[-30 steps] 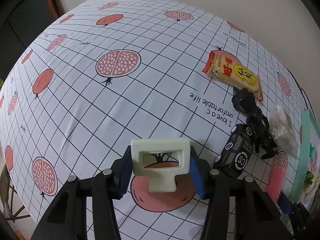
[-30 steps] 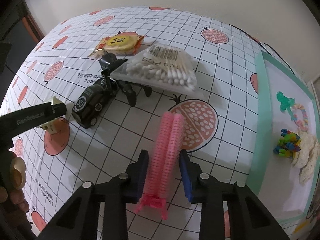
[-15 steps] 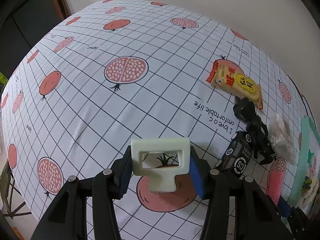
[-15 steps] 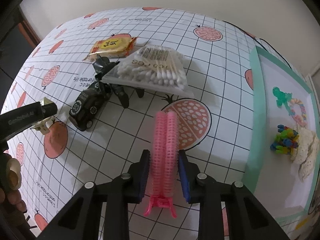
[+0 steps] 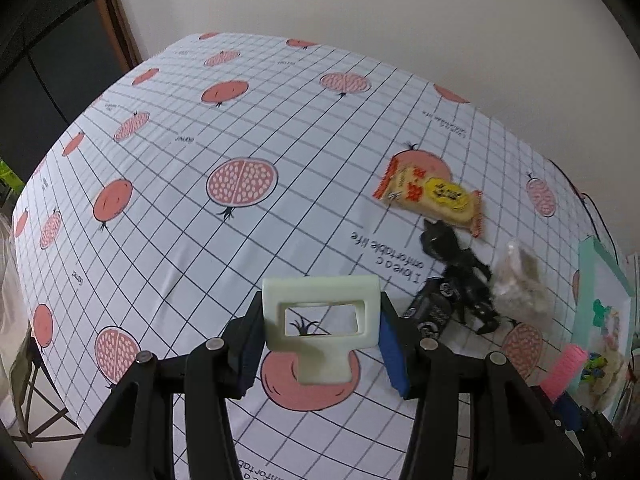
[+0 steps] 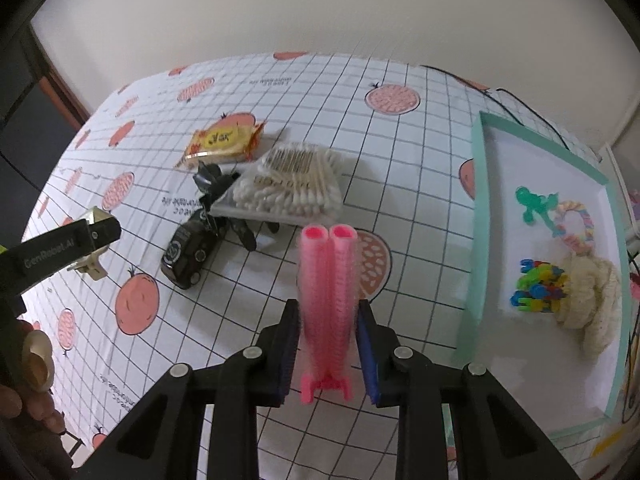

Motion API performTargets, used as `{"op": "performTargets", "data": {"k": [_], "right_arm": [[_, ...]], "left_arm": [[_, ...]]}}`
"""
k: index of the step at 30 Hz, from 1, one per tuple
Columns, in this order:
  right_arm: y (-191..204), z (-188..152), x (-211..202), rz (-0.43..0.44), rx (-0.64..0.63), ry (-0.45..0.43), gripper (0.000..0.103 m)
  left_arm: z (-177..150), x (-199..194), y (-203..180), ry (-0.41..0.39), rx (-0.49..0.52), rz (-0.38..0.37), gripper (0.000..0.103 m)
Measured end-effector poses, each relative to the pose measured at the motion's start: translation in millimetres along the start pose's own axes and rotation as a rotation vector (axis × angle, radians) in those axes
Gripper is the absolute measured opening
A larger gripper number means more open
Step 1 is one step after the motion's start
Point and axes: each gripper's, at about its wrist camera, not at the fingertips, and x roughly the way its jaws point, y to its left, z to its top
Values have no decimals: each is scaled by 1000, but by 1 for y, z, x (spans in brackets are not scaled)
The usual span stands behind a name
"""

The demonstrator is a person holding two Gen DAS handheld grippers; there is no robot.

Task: Organize objects
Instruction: 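Carry the pink curler and cream clip with both tools over the tray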

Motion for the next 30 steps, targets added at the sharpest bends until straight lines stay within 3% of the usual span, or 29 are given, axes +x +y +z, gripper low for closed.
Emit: {"op": "performTargets", "data": {"k": [14,30], "right_arm": [[-42,5,-58,14,80,-133,29],[-158,-17,-72,-110,311,-76,29]], "left_arm": [[-5,-47,-47,-74,62,-51,53],[-46,-72,-159,-59,263,-280,53]]}}
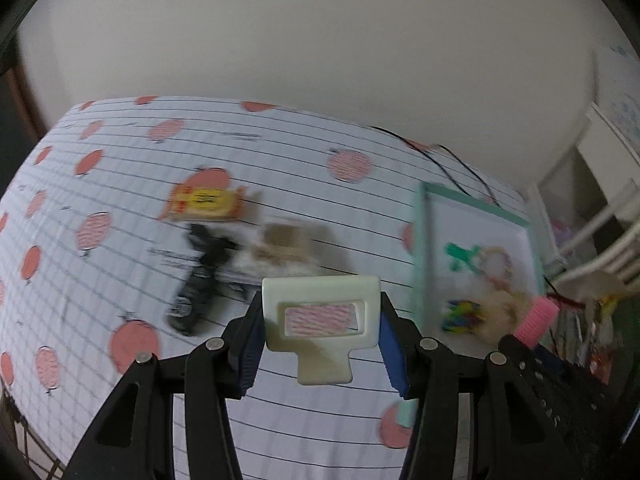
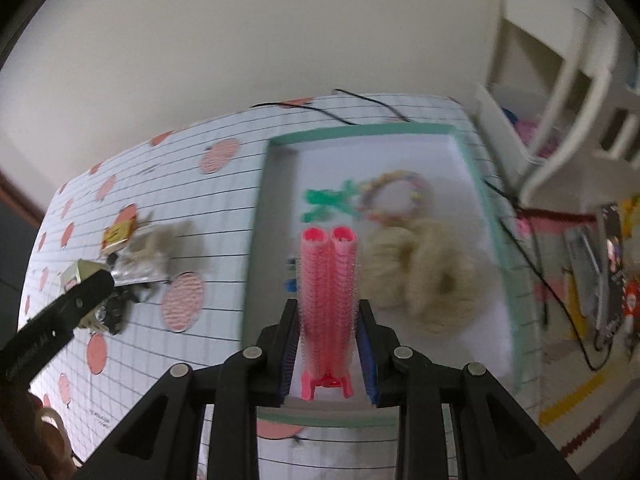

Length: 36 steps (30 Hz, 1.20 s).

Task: Organize objects
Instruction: 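Carry the pink curler and cream clip with both tools over the tray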

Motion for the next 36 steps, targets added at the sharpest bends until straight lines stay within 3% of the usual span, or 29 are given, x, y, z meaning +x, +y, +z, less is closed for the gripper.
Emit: {"op": "performTargets", "data": {"k": [7,15,27,36], "right_arm": [[-34,1,-6,-35,44,-3,29],[-46,-3,5,-52,31,38,29],[-58,-6,32,-61,66,82,29],[-51,-5,41,-65,56,73,30]], "left_arm": [[-13,12,-49,23,83,-91,53],[-24,30,-79,71,145,-120,53],[-44,72,-97,173,183,-127,53],[-44,75,-99,163,202,-120,53]]}}
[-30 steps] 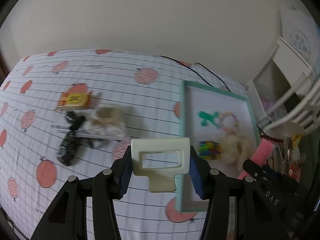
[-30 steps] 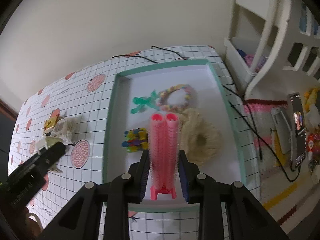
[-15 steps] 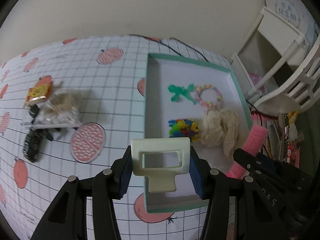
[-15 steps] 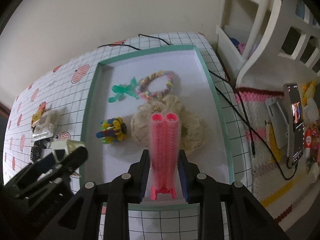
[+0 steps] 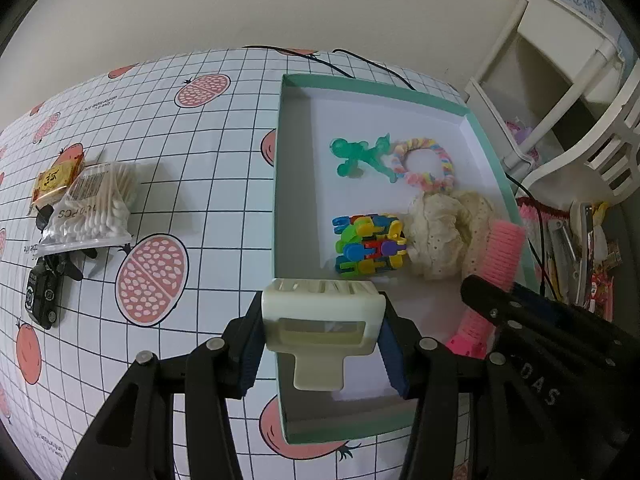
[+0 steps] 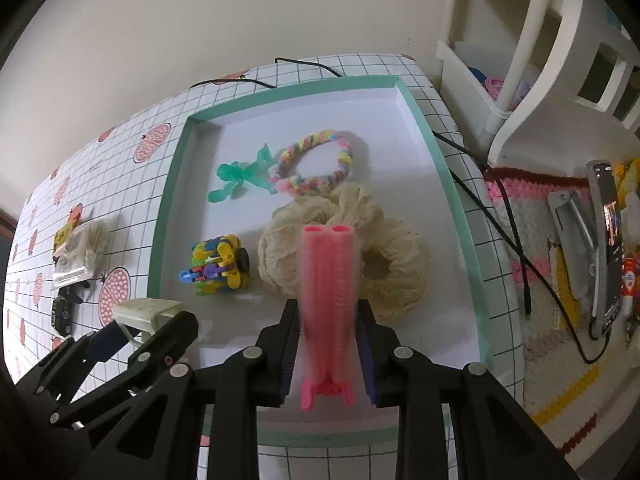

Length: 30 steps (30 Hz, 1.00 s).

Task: Organize objects
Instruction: 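Carry the pink curler and cream clip with both tools over the tray, then open the left tool to drop the cream clip while the right tool releases the pink curler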

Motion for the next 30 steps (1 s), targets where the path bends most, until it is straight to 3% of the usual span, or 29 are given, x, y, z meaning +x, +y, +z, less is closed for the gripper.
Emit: {"op": "performTargets", "data": {"k": [17,22,30], "right_arm": [[-3,2,-4,11,26,-31,36],[-4,3,-12,16,40,-52,38],[-3,4,-16,28,35,-63,38]], "left_arm": [[1,0,2,23,11,-39,54],[1,-3,0,28,22,-57,60],[2,-10,-5,18,44,-75,61]]}}
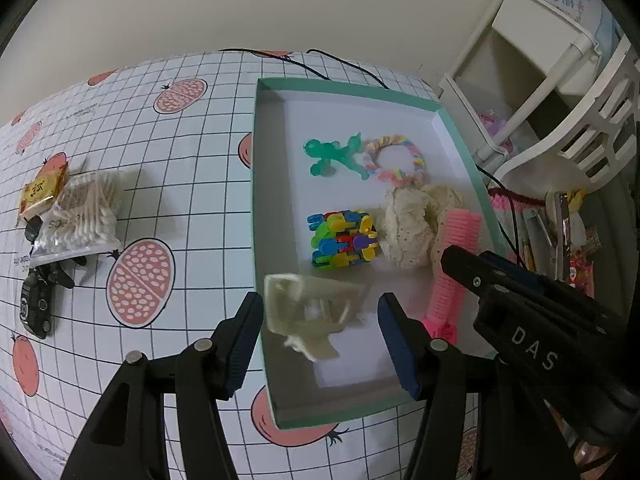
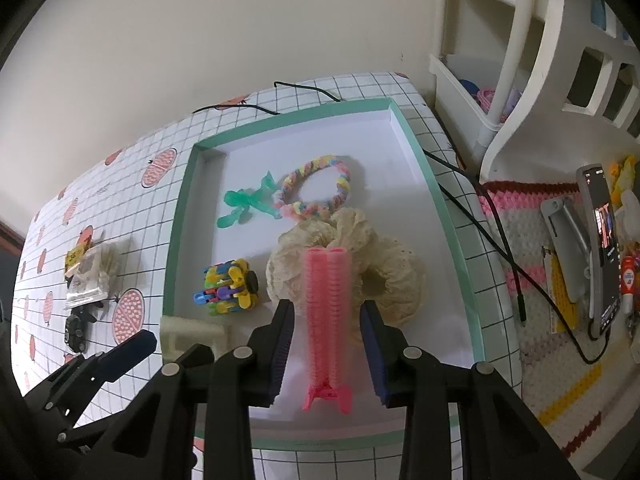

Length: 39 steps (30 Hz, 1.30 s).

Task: Organize objects
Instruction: 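Open the left tool to drop the cream clip while the right tool releases the pink curler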

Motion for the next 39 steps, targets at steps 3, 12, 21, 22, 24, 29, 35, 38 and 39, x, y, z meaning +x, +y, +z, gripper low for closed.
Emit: {"op": "performTargets", "data": {"k": [3,12,21,22,24,29,35,38,39], "right_arm": [[0,0,-1,-2,-2,-4,38],[5,-1,2,5,-24,11,38],[11,-3,6,12,-42,20,58],[11,-3,5,14,-42,18,61],[12,-3,5,16,-42,14,65],[13,-4,5,29,-37,8,77],[15,-5,5,35,-49,2,90],[15,-5,7,43,-51,7,98],[16,-5,8,43,-53,8,100]], "left_arm": [[0,-4,4,-2,-1,14,61],[6,-23,36,-66,-63,148,62],[4,-25,67,-67,-165,259,67],[3,-25,68,-67,-169,262,71],[4,-26,70,-77,-173,269,77],[5,-29,70,-99,-168,287,80],[7,-32,74,-118,-178,303,94],[8,-32,74,-115,-174,306,97],[8,-31,74,-115,-174,310,97]]}}
